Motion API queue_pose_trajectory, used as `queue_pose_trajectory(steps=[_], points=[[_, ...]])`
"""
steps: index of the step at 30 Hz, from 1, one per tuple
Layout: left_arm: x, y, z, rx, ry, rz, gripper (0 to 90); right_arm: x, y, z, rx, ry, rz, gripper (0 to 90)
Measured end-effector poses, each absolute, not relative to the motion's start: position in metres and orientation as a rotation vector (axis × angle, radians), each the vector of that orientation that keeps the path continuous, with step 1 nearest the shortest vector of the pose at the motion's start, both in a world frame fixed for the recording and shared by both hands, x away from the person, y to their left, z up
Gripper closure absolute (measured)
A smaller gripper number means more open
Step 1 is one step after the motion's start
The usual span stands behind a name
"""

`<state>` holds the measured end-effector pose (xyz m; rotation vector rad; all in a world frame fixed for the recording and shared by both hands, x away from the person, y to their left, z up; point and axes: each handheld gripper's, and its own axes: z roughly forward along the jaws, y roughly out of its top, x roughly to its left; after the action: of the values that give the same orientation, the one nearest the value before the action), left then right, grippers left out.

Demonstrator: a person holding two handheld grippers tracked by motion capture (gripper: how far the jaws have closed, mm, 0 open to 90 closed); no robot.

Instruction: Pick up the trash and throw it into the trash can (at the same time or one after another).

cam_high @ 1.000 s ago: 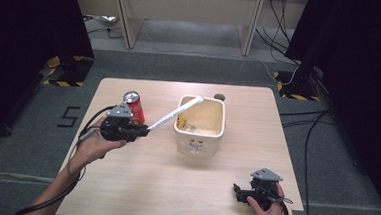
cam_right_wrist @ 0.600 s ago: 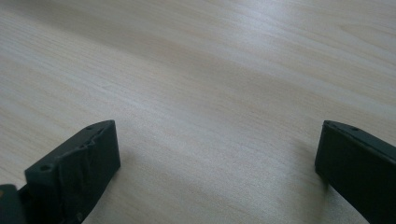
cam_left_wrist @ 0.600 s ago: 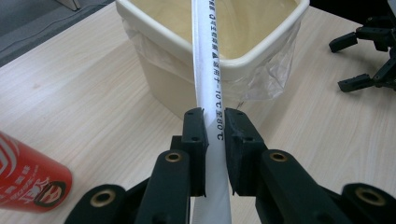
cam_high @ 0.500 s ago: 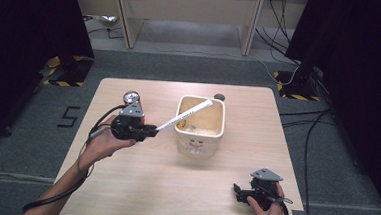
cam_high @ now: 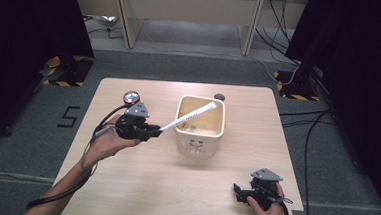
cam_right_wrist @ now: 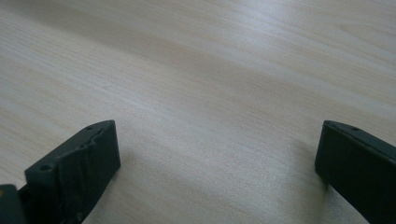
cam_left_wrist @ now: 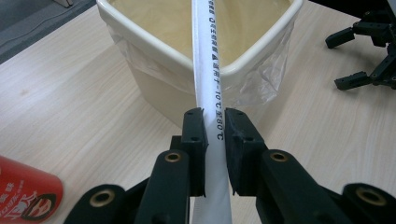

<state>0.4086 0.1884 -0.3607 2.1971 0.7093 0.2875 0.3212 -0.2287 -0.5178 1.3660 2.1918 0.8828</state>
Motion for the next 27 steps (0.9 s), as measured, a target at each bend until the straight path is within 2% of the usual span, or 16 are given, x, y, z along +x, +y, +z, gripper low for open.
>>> queue_pose_trajectory(steps=[6,12,15,27], points=[[0.407,0.184,-0.356,2.182,0.691,0.293,74.9,0.321,-0.229,-0.518,1.366,2.192,0.883,0.3],[0.406,0.179,-0.349,2.106,0.719,0.305,44.2,0.321,-0.229,-0.518,1.364,2.193,0.883,0.2],[0.403,0.181,-0.343,2.041,0.734,0.29,35.2,0.321,-0.229,-0.518,1.364,2.193,0.883,0.2],[0.396,0.198,-0.343,1.989,0.774,0.31,30.2,0.321,-0.229,-0.518,1.364,2.193,0.883,0.2]])
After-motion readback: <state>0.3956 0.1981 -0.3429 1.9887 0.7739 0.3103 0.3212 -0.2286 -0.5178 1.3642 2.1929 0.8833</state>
